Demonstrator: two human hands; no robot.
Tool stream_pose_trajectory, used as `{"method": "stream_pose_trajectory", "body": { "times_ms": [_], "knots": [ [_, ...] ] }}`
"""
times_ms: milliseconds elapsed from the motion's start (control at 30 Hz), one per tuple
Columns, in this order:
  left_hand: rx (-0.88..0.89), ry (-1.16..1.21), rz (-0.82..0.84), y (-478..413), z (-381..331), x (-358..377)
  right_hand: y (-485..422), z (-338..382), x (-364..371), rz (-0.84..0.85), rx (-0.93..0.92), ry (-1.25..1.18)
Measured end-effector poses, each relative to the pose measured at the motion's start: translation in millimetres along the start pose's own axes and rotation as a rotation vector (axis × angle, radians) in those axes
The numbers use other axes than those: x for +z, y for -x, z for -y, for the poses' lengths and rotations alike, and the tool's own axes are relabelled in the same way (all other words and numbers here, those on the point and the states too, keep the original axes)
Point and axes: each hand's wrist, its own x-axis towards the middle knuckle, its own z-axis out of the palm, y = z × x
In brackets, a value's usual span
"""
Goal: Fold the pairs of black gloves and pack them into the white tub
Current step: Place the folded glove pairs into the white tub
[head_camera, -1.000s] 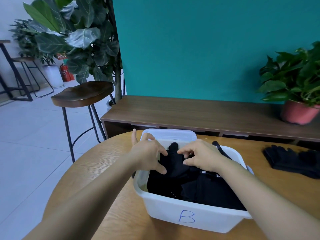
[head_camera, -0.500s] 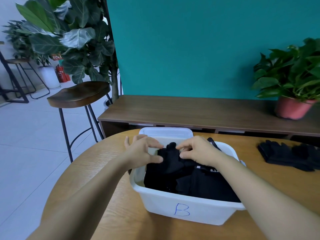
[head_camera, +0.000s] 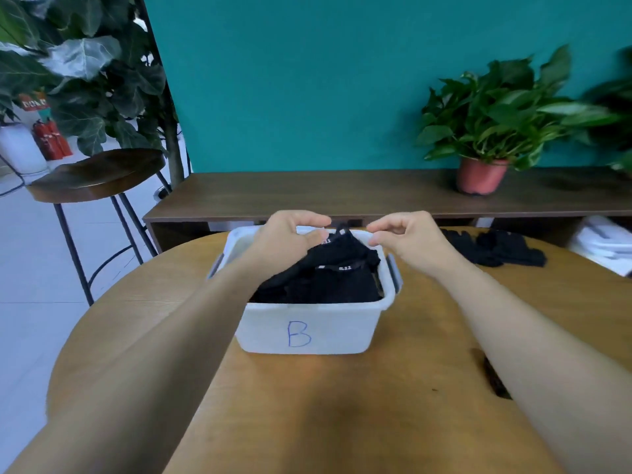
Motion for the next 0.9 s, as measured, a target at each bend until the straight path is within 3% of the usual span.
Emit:
{"method": "stream_pose_trajectory", "body": {
  "times_ms": [267, 567, 733, 900],
  "knots": [
    [0.226, -0.018, 0.197, 9.1, -77.9, 131.2, 85.3, -68.9, -98.0, -0.153, 0.17, 0.052],
    [0.143, 0.02, 0.393, 23.0, -88.7, 271.3, 145.0, -154.4, -162.4, -0.223, 0.362, 0.04],
    [0.067, 0.008, 0.424, 33.9, -69.3, 318.6, 156.7, -196.9, -161.7, -0.156, 0.435, 0.18],
    [0.151, -0.155, 0.505, 48.1, -46.5, 338.6, 157.2, -211.6, -135.1, 0.023, 0.496, 0.247]
  ]
}}
